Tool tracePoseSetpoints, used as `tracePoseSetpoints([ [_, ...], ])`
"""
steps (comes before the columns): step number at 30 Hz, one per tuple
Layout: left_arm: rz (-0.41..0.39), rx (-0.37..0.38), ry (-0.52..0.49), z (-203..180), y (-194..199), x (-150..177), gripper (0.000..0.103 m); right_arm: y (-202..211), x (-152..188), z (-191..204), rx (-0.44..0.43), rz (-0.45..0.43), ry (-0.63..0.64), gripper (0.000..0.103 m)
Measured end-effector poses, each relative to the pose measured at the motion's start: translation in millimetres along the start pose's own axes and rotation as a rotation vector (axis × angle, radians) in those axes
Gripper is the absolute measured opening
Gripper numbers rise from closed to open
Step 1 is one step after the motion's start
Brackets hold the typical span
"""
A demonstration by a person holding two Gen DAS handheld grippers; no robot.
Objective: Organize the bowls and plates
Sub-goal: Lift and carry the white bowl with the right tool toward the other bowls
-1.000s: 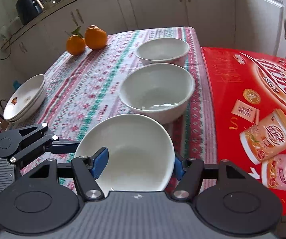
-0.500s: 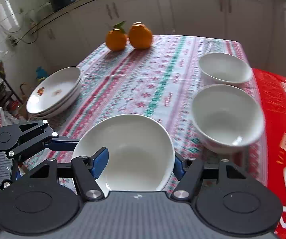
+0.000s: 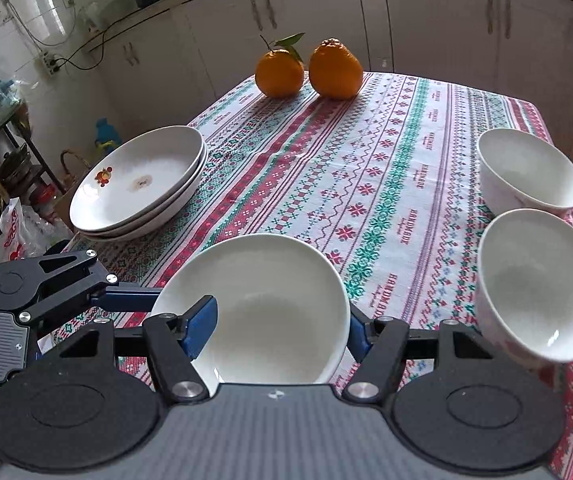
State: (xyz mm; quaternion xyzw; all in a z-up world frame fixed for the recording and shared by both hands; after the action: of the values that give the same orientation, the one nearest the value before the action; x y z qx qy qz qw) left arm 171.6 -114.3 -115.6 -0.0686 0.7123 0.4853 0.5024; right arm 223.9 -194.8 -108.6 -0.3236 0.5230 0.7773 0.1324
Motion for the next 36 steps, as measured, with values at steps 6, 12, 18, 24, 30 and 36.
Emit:
tracePoseSetpoints([
  [6,0.006,-0.015,0.006,9.0,-1.5,0.3,0.081,-8.9,-3.8,3.1,-0.004,-0.004,-0.005,0.071],
  [12,0.001,-0.021,0.014,12.6,-2.3,0.6,0.081,-15.5,-6.7,2.6,-0.008,-0.009,-0.019,0.071],
  [18,0.002,-0.021,0.002,13.8,-4.1,-1.8,0.081,-18.2,-7.5,-0.7,-0.007,-0.016,-0.042,0.071],
  [24,0.009,-0.023,-0.012,15.4,-5.2,-3.2,0.081,-19.7,-7.6,-0.8,-0.005,-0.018,-0.047,0.071],
  [30,0.008,-0.020,-0.007,17.0,-6.0,-3.4,0.082,-20.6,-7.7,0.1,-0.009,-0.022,-0.038,0.073],
  [36,0.010,-0.015,0.004,16.9,-5.9,-0.7,0.092,-18.7,-7.4,1.6,-0.011,-0.041,-0.030,0.094],
])
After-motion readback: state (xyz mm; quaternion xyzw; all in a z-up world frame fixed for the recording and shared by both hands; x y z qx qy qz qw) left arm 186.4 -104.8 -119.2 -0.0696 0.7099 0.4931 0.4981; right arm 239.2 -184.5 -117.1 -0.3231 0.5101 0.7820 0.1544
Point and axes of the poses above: each gripper's, at about its wrist camera, not at the fingertips, and y roughly against the way its jaws point, z to its left, x to its underside, the point moved 9 cm from there along -y, roughly the way its jaws point, and after that the axes turned 2 degrees about -z, right-handed, at the moved point
